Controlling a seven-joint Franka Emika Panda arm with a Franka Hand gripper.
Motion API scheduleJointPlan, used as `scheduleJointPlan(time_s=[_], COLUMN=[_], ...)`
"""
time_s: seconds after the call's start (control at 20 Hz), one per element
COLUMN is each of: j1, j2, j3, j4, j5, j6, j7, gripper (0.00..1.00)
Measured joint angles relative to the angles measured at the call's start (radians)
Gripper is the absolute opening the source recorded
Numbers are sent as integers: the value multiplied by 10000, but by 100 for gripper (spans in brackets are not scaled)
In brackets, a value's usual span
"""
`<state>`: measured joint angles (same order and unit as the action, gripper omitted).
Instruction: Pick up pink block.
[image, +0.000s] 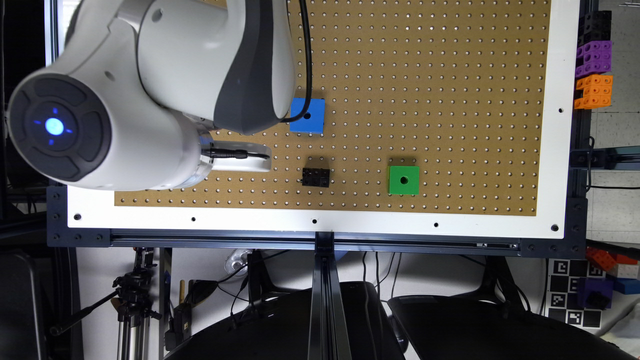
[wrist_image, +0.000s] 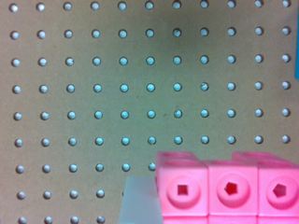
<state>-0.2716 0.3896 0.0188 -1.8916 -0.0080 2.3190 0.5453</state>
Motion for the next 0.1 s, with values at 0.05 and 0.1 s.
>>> scheduleJointPlan(time_s=[0.05, 0.1], j1=[0, 0], j2=[-42, -60], j3=[0, 0], j4=[0, 0], j5=[0, 0], j6=[-46, -66], j7=[0, 0], gripper=[0, 0])
